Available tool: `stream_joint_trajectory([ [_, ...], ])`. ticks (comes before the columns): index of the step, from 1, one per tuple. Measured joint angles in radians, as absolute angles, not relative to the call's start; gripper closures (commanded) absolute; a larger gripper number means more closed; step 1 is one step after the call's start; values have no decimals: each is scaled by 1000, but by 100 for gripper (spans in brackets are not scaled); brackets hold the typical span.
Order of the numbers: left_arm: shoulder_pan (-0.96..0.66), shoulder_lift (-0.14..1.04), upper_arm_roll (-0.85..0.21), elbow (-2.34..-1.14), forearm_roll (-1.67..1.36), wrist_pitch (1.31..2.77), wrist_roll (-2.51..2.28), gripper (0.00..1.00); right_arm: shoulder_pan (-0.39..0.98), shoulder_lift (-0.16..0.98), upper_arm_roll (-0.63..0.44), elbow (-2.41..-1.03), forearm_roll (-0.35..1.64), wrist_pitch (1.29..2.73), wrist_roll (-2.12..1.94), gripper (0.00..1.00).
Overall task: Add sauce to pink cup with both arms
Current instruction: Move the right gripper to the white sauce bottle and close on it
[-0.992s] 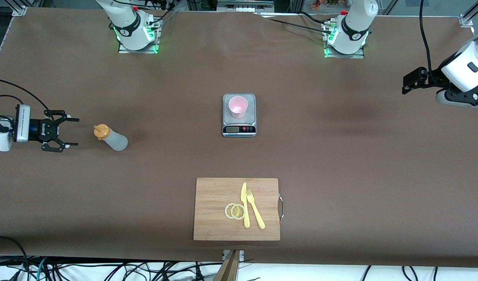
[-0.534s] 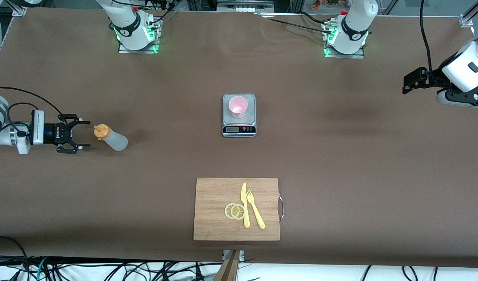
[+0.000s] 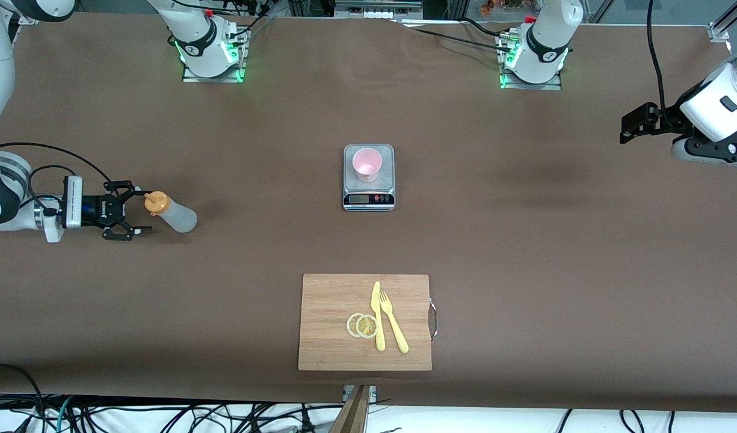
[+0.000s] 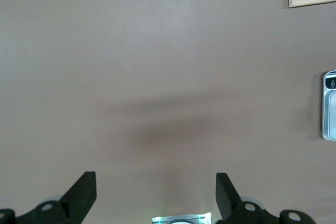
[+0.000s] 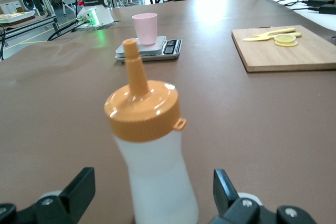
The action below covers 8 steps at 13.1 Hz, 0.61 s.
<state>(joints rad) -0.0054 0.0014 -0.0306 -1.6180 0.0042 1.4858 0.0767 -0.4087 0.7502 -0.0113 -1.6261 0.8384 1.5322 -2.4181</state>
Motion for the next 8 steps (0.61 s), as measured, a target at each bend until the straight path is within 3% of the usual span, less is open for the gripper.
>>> stream_joint_trajectory([
  [8, -6, 1, -31, -1618, 4, 1479, 77, 0, -345, 785, -10, -1626, 895, 1549, -2434, 1],
])
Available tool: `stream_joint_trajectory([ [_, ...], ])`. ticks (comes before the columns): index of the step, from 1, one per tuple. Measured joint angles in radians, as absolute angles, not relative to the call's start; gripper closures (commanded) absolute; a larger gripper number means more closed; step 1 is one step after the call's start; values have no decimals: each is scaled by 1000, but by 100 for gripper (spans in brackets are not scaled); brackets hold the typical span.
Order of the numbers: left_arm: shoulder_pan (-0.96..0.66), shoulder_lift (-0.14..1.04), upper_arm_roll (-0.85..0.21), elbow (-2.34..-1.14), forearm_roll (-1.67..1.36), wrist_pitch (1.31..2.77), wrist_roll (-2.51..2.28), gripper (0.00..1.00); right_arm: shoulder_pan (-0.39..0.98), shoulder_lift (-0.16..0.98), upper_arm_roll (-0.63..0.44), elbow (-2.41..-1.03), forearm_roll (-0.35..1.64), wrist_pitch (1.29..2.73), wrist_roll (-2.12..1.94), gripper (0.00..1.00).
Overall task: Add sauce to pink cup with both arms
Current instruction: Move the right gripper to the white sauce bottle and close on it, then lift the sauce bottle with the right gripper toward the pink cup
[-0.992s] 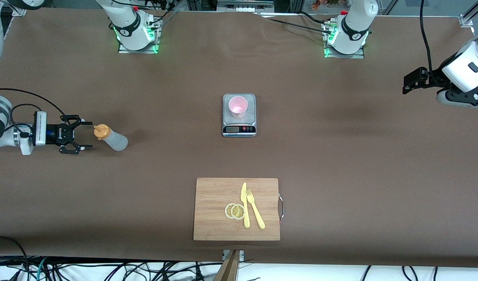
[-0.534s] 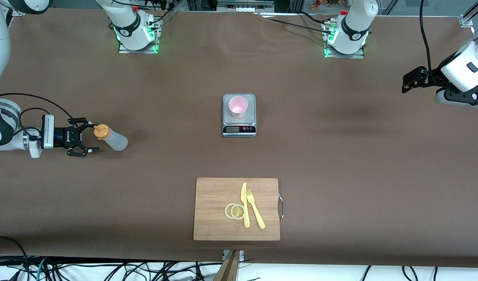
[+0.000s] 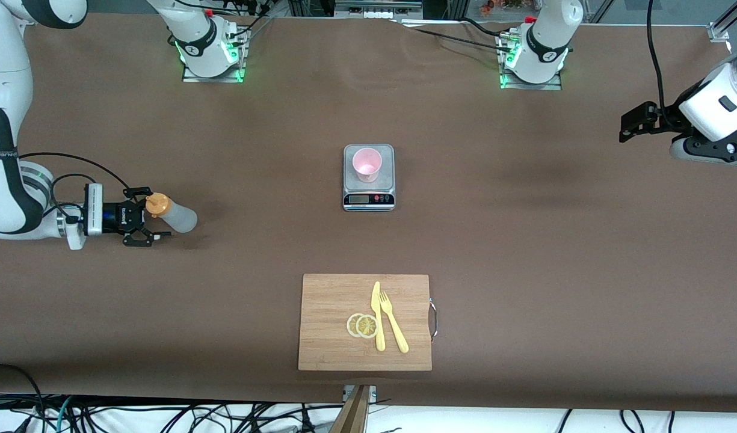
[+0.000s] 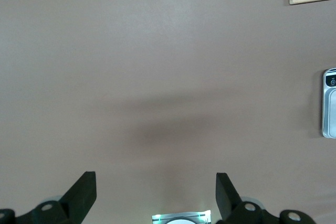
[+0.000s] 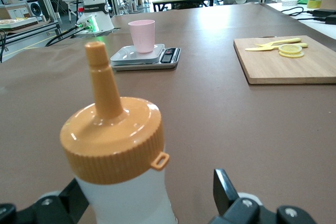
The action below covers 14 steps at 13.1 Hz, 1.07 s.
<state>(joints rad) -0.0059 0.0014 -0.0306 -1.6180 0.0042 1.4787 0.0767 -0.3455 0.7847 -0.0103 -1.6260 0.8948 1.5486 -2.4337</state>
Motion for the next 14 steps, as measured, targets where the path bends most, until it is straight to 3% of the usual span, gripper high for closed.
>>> stream_joint_trajectory([
  [2, -6, 1, -31, -1618, 4, 1479, 77, 0, -345, 797, -10, -1626, 895, 1550, -2445, 4],
  [3, -6, 1, -31, -1618, 4, 1479, 77, 0, -345, 803, -10, -1626, 895, 1551, -2451, 10],
  [7, -6, 1, -31, -1618, 4, 1477, 77, 0, -345, 810, -12, -1626, 895, 1551, -2469, 53],
  [10, -6, 1, -31, -1618, 4, 1476, 77, 0, -347, 809, -13, -1626, 895, 1549, -2471, 64],
  [14, -6, 1, -31, -1618, 4, 1475, 77, 0, -341, 807, -21, -1623, 895, 1550, -2473, 68],
])
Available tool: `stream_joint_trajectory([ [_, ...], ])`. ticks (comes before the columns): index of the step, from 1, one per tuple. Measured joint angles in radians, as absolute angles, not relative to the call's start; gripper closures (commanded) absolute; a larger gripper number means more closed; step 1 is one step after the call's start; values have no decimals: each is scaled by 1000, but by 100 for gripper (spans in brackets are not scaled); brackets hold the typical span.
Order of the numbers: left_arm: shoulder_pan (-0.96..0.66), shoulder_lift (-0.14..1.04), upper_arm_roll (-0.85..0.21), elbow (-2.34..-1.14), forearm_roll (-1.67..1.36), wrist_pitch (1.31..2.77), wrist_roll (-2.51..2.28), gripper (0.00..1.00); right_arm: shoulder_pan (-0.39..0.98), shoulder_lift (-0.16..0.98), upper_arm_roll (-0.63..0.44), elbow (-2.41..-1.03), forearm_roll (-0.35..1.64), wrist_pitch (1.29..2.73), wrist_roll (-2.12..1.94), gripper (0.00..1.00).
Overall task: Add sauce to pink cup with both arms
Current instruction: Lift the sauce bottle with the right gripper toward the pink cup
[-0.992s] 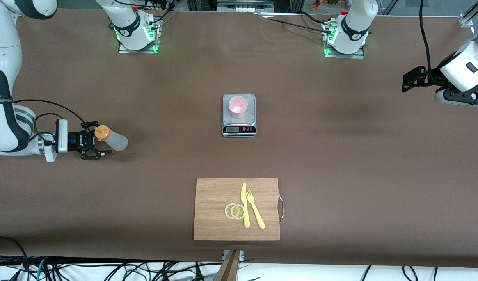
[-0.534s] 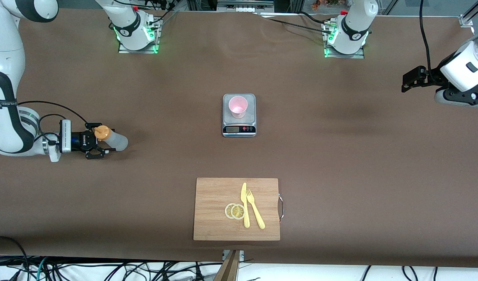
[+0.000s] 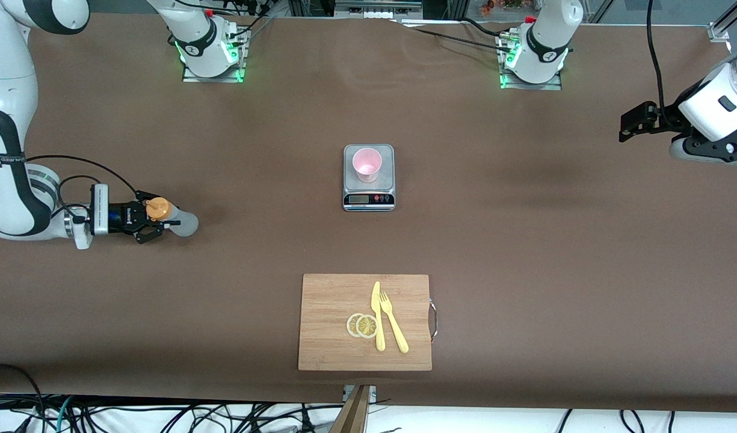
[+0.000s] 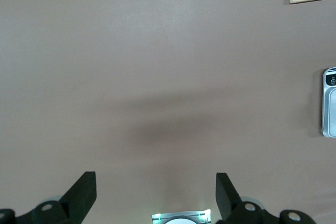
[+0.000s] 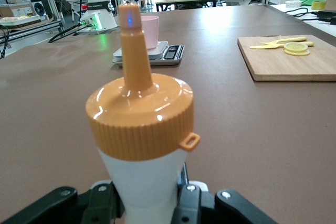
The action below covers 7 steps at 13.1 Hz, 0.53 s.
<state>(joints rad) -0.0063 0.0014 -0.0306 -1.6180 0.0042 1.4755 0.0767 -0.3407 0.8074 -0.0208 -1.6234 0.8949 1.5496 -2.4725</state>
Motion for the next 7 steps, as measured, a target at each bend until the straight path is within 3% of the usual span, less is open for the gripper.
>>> stream_joint_trajectory([
  [7, -7, 1, -31, -1618, 4, 1475, 77, 0, -124, 715, -148, -1610, 895, 1603, -2254, 67],
])
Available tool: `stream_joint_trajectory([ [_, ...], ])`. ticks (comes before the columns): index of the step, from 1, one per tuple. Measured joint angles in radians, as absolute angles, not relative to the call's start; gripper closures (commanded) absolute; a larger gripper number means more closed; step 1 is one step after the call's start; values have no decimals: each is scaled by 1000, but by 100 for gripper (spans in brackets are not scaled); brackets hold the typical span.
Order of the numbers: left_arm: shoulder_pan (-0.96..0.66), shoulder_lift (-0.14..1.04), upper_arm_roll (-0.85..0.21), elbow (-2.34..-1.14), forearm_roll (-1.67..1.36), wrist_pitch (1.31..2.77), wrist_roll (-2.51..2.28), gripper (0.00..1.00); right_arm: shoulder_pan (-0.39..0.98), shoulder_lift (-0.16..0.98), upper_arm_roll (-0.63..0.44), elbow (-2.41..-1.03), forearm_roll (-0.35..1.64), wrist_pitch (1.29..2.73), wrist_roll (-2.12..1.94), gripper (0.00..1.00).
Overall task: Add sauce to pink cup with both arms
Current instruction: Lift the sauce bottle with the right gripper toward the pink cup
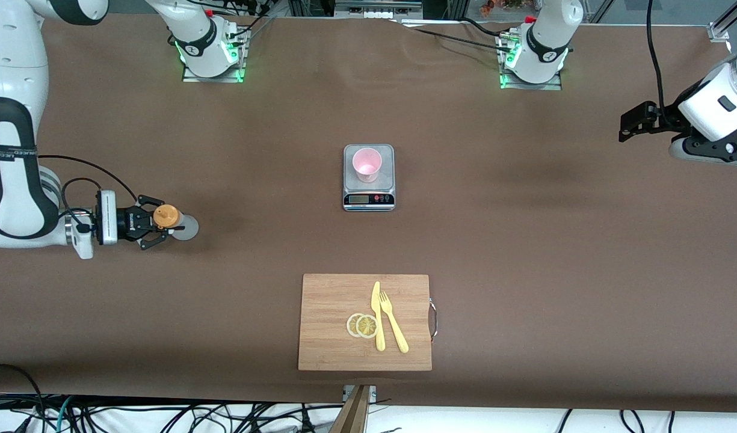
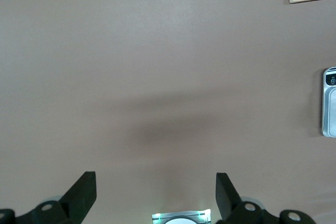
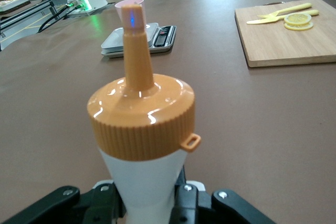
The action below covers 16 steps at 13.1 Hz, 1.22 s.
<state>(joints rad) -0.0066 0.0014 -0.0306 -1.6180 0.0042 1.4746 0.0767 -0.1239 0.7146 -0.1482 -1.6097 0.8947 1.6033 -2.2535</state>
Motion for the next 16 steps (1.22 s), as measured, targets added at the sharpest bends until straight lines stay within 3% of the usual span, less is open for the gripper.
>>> stream_joint_trajectory([
  [4, -7, 1, -31, -1618, 4, 1474, 77, 0, 55, 650, -222, -1611, 894, 1711, -2069, 67],
  [8, -7, 1, -30, -1618, 4, 1465, 77, 0, 322, 630, -328, -1612, 889, 1834, -1878, 67],
  [16, -7, 1, -30, -1618, 4, 1454, 77, 0, 669, 585, -387, -1612, 667, 1941, -1439, 65],
])
